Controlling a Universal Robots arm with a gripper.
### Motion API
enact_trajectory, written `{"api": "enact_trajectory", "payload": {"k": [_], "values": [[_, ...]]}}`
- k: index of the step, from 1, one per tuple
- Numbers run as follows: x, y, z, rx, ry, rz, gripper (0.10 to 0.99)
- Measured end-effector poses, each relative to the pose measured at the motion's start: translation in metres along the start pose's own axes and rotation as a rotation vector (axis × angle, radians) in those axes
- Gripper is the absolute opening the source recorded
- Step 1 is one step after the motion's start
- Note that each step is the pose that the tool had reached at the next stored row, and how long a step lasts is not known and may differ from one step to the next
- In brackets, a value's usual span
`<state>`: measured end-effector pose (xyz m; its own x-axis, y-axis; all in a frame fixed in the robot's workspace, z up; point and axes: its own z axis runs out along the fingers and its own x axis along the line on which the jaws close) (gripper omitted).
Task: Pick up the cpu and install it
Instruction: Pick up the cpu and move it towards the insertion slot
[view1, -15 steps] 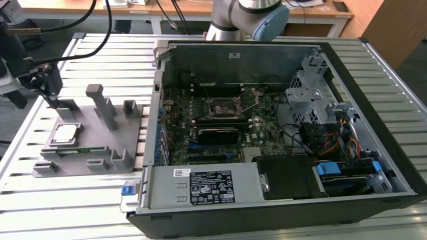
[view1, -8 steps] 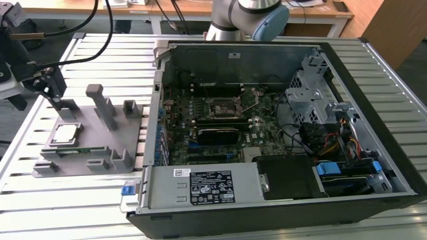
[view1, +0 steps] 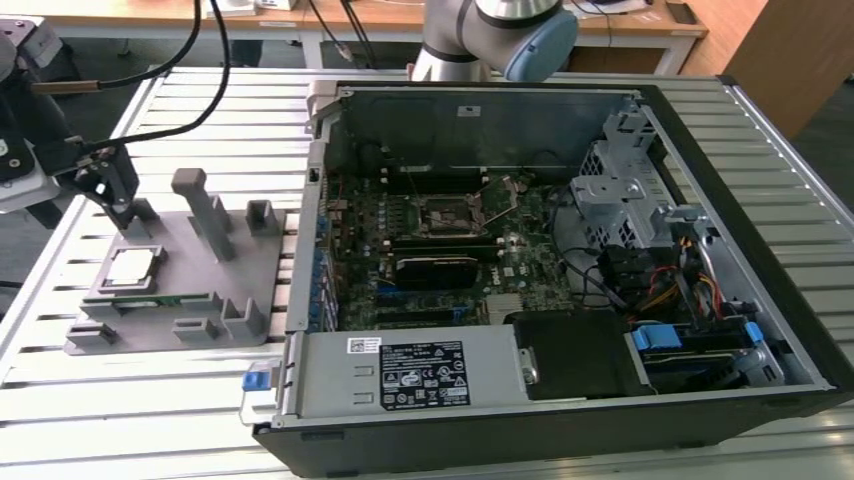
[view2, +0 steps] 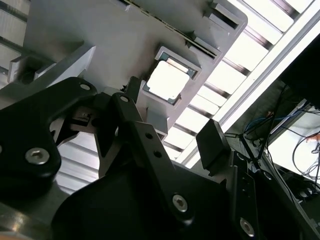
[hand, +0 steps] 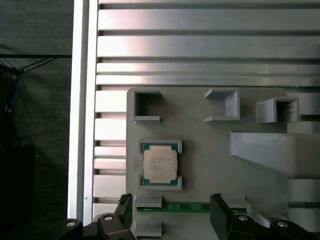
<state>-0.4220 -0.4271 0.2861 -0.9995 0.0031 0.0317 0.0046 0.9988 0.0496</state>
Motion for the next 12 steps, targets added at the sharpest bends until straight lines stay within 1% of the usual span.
{"api": "enact_trajectory", "payload": {"k": [6, 12], "values": [[0.0000, 0.0021, 0.0081, 0.000, 0.0002, 0.000, 0.718], [0.0012, 0.0069, 0.0145, 0.000, 0.0000, 0.000, 0.718]]}}
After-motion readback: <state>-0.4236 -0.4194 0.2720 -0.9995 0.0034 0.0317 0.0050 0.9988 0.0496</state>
